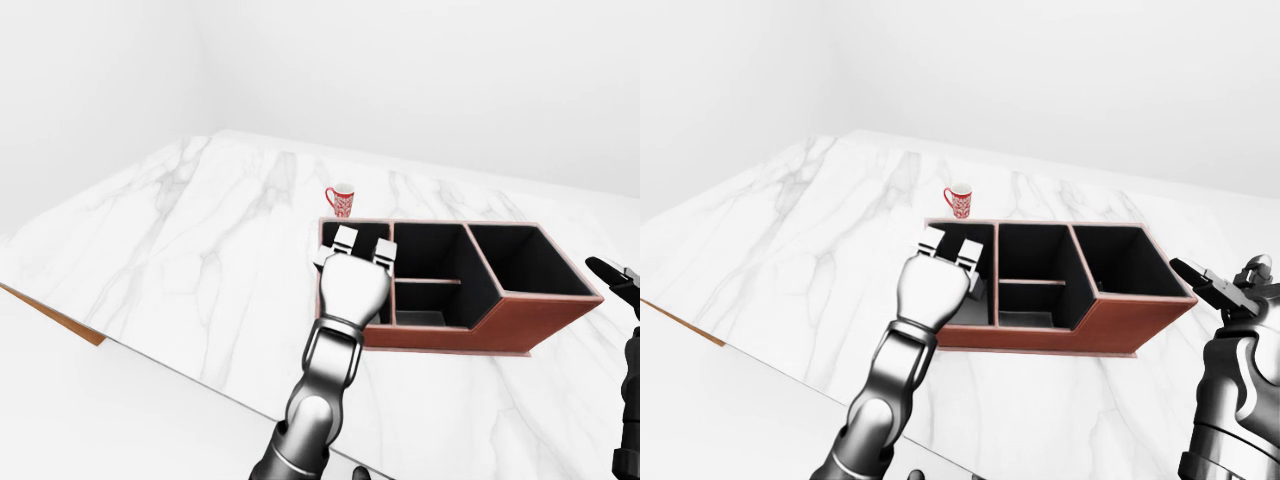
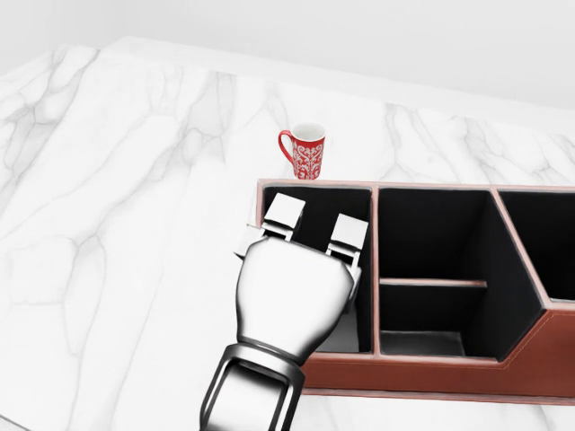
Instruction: Pick up the book and place it in the left compartment of the caddy.
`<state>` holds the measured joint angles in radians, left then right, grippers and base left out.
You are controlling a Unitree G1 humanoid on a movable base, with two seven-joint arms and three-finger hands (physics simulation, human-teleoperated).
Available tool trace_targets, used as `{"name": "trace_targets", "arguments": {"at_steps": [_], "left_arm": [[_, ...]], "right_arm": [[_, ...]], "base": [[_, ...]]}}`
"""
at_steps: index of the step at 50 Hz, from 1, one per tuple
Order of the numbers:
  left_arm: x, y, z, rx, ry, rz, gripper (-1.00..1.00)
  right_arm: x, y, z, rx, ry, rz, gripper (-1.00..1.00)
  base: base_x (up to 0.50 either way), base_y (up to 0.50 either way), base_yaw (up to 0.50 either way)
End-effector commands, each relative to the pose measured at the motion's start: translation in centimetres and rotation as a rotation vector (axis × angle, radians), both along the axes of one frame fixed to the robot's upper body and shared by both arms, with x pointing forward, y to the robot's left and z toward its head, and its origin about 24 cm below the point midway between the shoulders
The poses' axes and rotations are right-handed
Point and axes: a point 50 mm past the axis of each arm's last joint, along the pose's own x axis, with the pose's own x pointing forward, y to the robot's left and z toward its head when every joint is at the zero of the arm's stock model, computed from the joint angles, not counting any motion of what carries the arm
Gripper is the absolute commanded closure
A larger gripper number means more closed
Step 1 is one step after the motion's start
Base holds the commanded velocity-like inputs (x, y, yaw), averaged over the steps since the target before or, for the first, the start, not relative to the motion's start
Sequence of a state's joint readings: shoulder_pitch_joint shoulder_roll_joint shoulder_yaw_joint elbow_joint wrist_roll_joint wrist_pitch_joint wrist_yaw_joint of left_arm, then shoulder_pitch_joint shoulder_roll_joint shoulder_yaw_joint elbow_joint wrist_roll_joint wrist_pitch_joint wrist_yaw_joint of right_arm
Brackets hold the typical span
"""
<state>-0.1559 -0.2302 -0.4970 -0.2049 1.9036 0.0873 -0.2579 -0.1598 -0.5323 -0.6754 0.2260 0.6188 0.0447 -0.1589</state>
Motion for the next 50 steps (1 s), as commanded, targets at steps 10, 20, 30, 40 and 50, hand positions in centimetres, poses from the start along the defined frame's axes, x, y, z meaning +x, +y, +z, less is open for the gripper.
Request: {"name": "trace_targets", "arguments": {"at_steps": [10,20,30,40,50], "left_arm": [[0.4,-0.2,-0.5,0.042,-0.050,0.000,1.00],[0.7,-0.2,-1.4,0.049,-0.029,-0.005,1.00],[0.8,-0.3,-2.0,0.053,-0.018,-0.012,1.00],[1.2,-0.4,-3.0,0.065,-0.002,-0.020,1.00],[1.7,-0.2,-3.6,0.066,0.010,-0.017,1.00]], "right_arm": [[0.0,0.0,0.0,0.001,0.002,-0.001,-1.00],[0.0,0.0,0.0,0.002,0.001,-0.002,-1.00],[0.0,0.0,0.0,0.001,0.000,-0.001,-1.00],[0.0,0.0,0.0,0.000,0.000,-0.001,-1.00],[0.0,0.0,0.0,0.003,0.001,-0.003,-1.00]], "base": [[0.00,0.00,0.00],[0.00,0.00,0.00],[0.00,0.00,0.00],[0.00,0.00,0.00],[0.00,0.00,0.00]]}}
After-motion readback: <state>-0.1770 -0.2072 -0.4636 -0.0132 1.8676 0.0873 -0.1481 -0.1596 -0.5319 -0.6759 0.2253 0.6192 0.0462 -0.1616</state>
